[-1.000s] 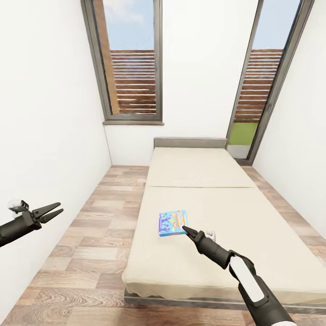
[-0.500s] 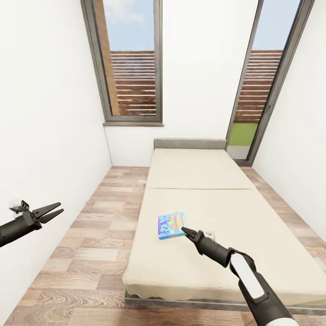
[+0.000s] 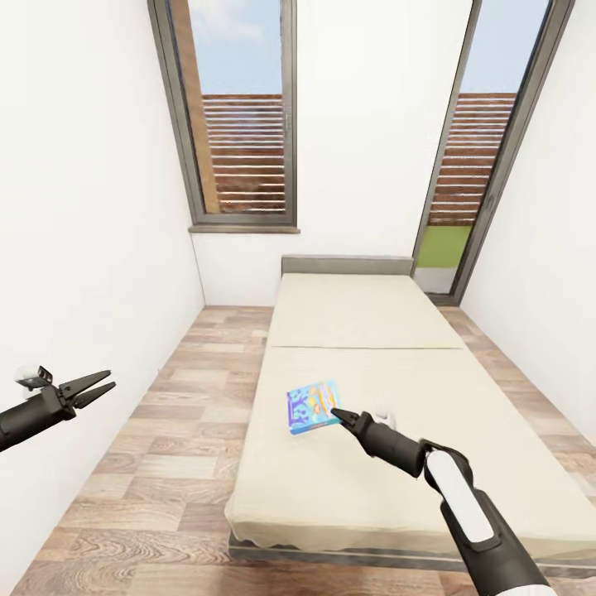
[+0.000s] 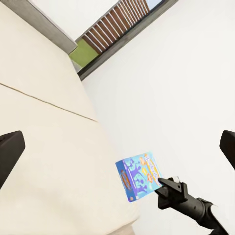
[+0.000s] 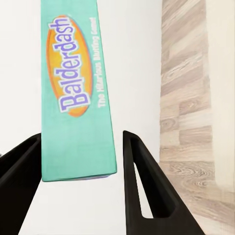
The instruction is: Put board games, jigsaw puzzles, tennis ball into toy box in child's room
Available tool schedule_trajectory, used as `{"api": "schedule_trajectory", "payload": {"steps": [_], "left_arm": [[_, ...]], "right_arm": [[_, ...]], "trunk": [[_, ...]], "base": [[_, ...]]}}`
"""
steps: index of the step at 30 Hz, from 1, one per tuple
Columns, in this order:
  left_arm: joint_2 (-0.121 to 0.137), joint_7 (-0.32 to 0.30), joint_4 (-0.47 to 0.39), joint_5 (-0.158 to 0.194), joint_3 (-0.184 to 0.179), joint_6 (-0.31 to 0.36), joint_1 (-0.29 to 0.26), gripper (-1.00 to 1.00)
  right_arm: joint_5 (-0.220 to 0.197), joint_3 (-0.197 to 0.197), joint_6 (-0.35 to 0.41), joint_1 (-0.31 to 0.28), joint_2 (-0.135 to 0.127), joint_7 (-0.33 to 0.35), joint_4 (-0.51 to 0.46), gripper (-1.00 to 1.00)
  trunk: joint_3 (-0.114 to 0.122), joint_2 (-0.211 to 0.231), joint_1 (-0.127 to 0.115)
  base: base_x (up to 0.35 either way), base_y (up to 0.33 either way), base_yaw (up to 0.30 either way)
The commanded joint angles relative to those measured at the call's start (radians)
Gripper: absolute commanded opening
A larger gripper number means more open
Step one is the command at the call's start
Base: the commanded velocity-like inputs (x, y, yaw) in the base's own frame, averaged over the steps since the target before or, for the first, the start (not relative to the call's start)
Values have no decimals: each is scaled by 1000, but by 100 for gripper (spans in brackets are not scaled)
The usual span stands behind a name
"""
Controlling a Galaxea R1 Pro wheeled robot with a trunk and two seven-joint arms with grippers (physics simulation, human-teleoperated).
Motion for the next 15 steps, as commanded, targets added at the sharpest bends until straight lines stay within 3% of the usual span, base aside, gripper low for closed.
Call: {"api": "schedule_trajectory", "payload": {"steps": [1,7,11,15], "left_arm": [[-1,-3,0,1,0,10,-1,100],[-4,-2,-1,1,-1,10,-1,100],[-6,-4,-3,1,1,9,-1,100],[-7,-5,-4,1,3,9,-1,100]], "right_arm": [[12,1,0,7,-1,3,-27,-100],[12,-3,-1,28,-2,2,-85,-100],[12,-4,-1,30,-2,3,-87,-100],[13,-7,-2,30,-3,2,-84,-100]], "trunk": [[2,7,-4],[21,49,-27],[21,49,-27],[21,49,-27]], "base": [[0,0,0],[0,0,0],[19,0,0],[190,0,0]]}}
